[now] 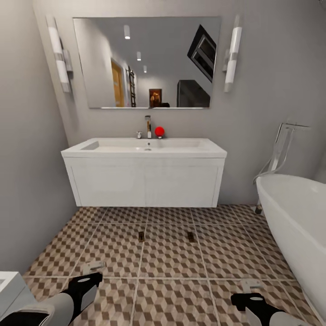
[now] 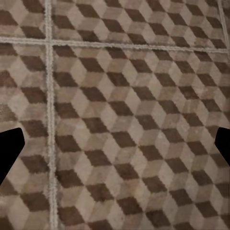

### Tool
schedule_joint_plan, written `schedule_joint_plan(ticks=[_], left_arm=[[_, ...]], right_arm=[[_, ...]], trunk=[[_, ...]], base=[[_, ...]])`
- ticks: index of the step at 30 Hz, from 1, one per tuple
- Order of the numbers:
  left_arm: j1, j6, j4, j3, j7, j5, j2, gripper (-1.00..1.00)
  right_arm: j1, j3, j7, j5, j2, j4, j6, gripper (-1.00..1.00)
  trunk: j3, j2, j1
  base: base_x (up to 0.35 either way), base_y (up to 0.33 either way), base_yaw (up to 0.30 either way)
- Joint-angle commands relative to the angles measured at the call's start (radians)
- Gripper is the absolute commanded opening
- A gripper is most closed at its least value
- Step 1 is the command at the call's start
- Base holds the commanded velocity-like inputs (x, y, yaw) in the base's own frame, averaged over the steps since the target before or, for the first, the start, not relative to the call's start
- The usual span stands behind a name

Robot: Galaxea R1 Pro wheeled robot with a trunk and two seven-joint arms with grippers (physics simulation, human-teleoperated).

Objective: Take the four mousetraps from the cabinet in the bathroom and place them on the bathroom floor. Make sure all four end up on the same floor surface, and ensure that at least two of them are either under or directly next to the same bathroom sink.

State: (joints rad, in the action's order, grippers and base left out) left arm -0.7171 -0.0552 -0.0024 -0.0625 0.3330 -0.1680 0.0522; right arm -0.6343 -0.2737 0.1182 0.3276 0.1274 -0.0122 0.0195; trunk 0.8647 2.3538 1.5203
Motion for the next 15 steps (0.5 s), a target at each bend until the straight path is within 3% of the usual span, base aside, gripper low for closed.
schedule_joint_plan(ticks=[1, 15], left_arm=[[-0.001, -0.004, 0.001, -0.007, 0.001, -0.01, 0.0, 1.0], [0.0, -0.003, 0.001, -0.007, 0.001, -0.01, 0.0, 1.0]], right_arm=[[-0.001, -0.009, 0.003, 0.01, 0.0, -0.001, 0.002, 1.0], [-0.001, -0.009, 0.004, 0.01, 0.0, -0.002, 0.001, 1.0]], trunk=[[-0.002, -0.007, -0.004], [-0.046, -0.105, -0.058]], base=[[0.0, 0.0, 0.0], [0.0, 0.0, 0.0]])
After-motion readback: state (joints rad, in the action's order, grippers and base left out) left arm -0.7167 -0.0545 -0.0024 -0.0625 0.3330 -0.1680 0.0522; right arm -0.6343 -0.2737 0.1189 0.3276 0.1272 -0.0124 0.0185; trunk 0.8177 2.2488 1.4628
